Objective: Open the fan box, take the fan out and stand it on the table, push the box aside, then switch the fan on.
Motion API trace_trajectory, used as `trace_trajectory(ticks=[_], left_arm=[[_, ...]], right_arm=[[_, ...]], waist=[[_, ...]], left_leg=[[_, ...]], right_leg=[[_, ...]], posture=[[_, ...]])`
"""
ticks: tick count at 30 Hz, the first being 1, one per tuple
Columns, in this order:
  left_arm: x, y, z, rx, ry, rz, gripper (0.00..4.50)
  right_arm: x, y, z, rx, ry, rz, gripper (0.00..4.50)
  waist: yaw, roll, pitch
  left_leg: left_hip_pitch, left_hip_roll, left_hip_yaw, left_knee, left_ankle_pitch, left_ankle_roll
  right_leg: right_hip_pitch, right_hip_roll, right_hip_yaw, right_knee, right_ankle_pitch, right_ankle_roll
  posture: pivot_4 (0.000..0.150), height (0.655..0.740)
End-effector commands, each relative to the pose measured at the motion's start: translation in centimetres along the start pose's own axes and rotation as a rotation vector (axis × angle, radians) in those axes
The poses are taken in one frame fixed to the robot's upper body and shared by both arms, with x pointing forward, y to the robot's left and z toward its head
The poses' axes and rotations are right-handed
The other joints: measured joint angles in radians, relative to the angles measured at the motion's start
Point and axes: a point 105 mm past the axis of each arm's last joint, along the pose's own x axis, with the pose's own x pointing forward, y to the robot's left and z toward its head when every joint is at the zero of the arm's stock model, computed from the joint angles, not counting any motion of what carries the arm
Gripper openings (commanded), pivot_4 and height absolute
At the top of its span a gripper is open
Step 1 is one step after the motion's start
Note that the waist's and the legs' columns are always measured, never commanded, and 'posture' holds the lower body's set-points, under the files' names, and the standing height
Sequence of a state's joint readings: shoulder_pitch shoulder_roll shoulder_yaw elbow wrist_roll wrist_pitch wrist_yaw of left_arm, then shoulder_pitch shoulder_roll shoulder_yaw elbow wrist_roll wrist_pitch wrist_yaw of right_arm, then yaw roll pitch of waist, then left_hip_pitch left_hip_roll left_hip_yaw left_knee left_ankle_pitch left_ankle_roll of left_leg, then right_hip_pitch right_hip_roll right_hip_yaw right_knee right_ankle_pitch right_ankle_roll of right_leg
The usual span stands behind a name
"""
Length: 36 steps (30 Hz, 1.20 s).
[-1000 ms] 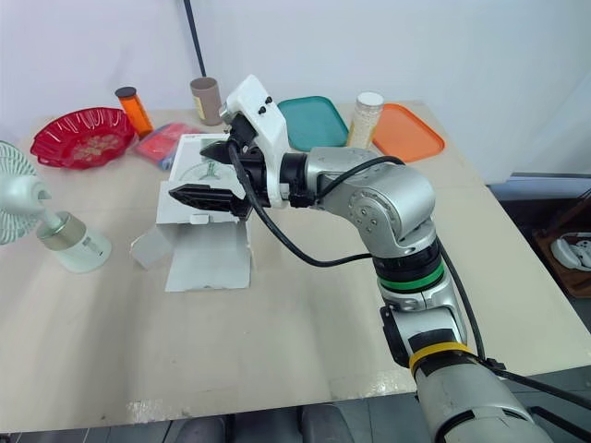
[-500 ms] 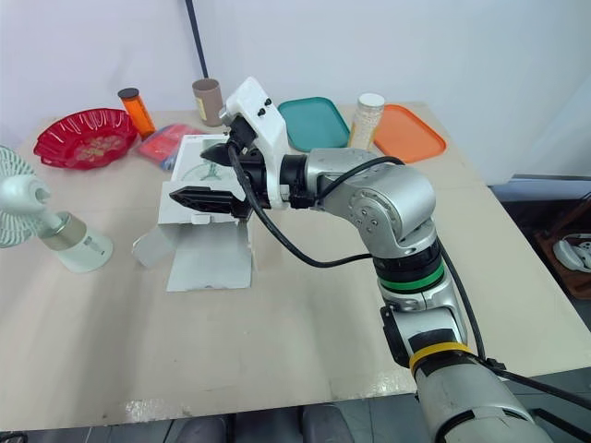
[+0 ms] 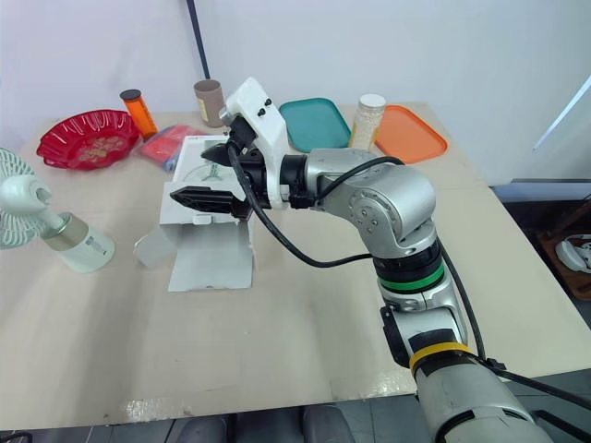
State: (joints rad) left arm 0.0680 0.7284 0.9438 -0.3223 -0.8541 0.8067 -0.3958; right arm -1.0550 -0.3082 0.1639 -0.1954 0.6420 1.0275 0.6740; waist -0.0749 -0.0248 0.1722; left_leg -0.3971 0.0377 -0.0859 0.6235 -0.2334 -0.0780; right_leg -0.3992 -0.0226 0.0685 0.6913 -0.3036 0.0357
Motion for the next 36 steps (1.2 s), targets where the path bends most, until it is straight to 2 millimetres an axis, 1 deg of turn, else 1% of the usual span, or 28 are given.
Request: trace_trajectory(ticks=[1, 2, 3, 5, 6, 14, 18, 21, 24, 26, 29, 32, 34, 35, 36], left_arm=[[0.3, -0.4, -1.2, -0.002, 0.049, -0.020, 2.99], [0.3, -0.2, -1.1, -0.004, 0.044, -0.017, 3.24], [0.3, -0.2, -1.1, -0.006, 0.041, -0.014, 3.64], [0.3, -0.2, -1.1, -0.003, 0.042, -0.018, 4.31], [0.3, -0.2, -1.1, -0.001, 0.043, -0.021, 4.47], [0.0, -0.2, -1.3, -0.003, 0.042, -0.023, 4.47], [-0.7, -0.4, -0.9, -0.027, 0.038, -0.041, 4.47], [-1.6, -0.2, -0.3, -0.021, 0.032, -0.034, 4.47], [-3.3, 0.9, 0.3, -0.014, 0.034, 0.020, 4.47], [-4.0, 1.4, 0.5, -0.022, 0.032, 0.043, 4.47], [-5.2, 1.7, 0.3, -0.029, 0.059, 0.048, 4.47], [-6.0, 2.1, 0.3, -0.012, 0.103, 0.029, 4.47], [-7.0, 2.0, 0.3, 0.040, 0.185, -0.038, 4.47], [-7.4, 1.9, 0.3, 0.045, 0.214, -0.066, 4.47], [-7.7, 1.8, 0.3, 0.045, 0.233, -0.086, 4.47]], right_arm=[[-0.2, 0.8, 1.0, -0.045, -0.030, 0.023, 4.50], [-0.2, 0.9, 1.0, -0.045, -0.030, 0.024, 4.50], [-0.2, 0.9, 1.0, -0.046, -0.029, 0.025, 4.50], [-0.2, 0.9, 1.0, -0.045, -0.030, 0.025, 4.50], [-0.2, 0.9, 1.0, -0.045, -0.030, 0.025, 4.50], [-0.3, 1.0, 0.9, -0.047, -0.028, 0.028, 4.50], [-0.3, 1.0, 0.8, -0.048, -0.026, 0.026, 4.50], [-0.4, 1.0, 0.7, -0.045, -0.026, 0.024, 4.50], [-0.6, 1.0, 0.5, -0.039, -0.023, 0.022, 4.50], [-0.7, 1.0, 0.4, -0.035, -0.022, 0.020, 4.50], [-0.8, 0.9, 0.2, -0.022, -0.022, 0.014, 4.50], [-0.8, 1.0, -0.1, -0.024, -0.019, 0.024, 4.50], [-1.0, 1.0, -0.3, -0.027, -0.012, 0.020, 4.50], [-1.1, 1.0, -0.4, -0.027, -0.010, 0.018, 4.50], [-1.2, 1.0, -0.4, -0.027, -0.009, 0.017, 4.50]], waist=[[0.000, 0.000, 0.000], [0.000, 0.001, 0.000], [-0.001, 0.000, 0.000], [-0.001, -0.002, 0.000], [-0.001, -0.002, 0.000], [-0.001, -0.002, 0.000], [-0.001, -0.002, 0.000], [-0.001, -0.003, 0.000], [-0.002, -0.003, 0.000], [-0.001, -0.003, 0.000], [-0.001, -0.003, 0.000], [-0.001, -0.002, 0.000], [-0.001, -0.003, 0.000], [-0.005, -0.006, 0.001], [-0.005, -0.007, 0.001]], left_leg=[[0.000, 0.000, 0.000, 0.000, 0.000, 0.000], [0.000, 0.000, 0.000, 0.000, 0.000, 0.000], [0.000, 0.000, 0.000, 0.000, 0.000, 0.000], [0.000, 0.001, 0.000, 0.000, 0.000, 0.000], [0.000, 0.001, 0.000, 0.000, 0.000, 0.000], [-0.001, 0.001, 0.000, 0.000, 0.000, 0.000], [-0.001, 0.001, 0.000, -0.001, 0.000, 0.000], [-0.001, 0.001, 0.000, -0.001, 0.000, 0.000], [-0.001, 0.001, 0.001, -0.001, 0.000, 0.000], [-0.001, 0.002, 0.001, -0.001, 0.000, 0.000], [-0.001, 0.001, 0.001, -0.001, 0.000, 0.000], [-0.001, 0.001, 0.001, -0.001, 0.000, 0.000], [-0.001, 0.002, 0.000, -0.001, 0.000, 0.000], [-0.001, 0.001, 0.001, -0.001, 0.000, 0.000], [-0.001, 0.003, 0.001, -0.002, 0.000, 0.000]], right_leg=[[0.000, 0.000, 0.000, 0.000, 0.000, 0.000], [0.000, 0.000, 0.000, 0.000, 0.000, 0.000], [0.000, 0.000, 0.000, 0.000, 0.000, 0.000], [0.000, 0.001, 0.000, 0.000, 0.000, 0.000], [-0.001, 0.001, 0.000, 0.000, 0.000, 0.000], [-0.001, 0.001, 0.000, 0.000, 0.000, 0.000], [-0.001, 0.001, 0.000, 0.000, 0.000, 0.000], [-0.001, 0.001, 0.000, 0.000, 0.000, 0.000], [-0.002, 0.001, 0.000, 0.000, 0.000, 0.000], [-0.002, 0.001, 0.000, 0.000, 0.000, 0.000], [-0.002, 0.001, 0.000, 0.000, 0.000, 0.000], [-0.002, 0.001, 0.000, 0.000, 0.000, 0.000], [-0.002, 0.001, 0.000, 0.000, 0.000, 0.000], [-0.002, 0.001, 0.000, 0.000, 0.000, 0.000], [-0.002, 0.002, 0.000, -0.001, 0.000, -0.001]], posture=[[0.150, 0.7400], [0.150, 0.7400], [0.150, 0.7400], [0.150, 0.7400], [0.150, 0.7400], [0.150, 0.7400], [0.150, 0.7400], [0.150, 0.7400], [0.150, 0.7400], [0.150, 0.7400], [0.150, 0.7400], [0.150, 0.7400], [0.150, 0.7400], [0.150, 0.7400], [0.150, 0.7400]])
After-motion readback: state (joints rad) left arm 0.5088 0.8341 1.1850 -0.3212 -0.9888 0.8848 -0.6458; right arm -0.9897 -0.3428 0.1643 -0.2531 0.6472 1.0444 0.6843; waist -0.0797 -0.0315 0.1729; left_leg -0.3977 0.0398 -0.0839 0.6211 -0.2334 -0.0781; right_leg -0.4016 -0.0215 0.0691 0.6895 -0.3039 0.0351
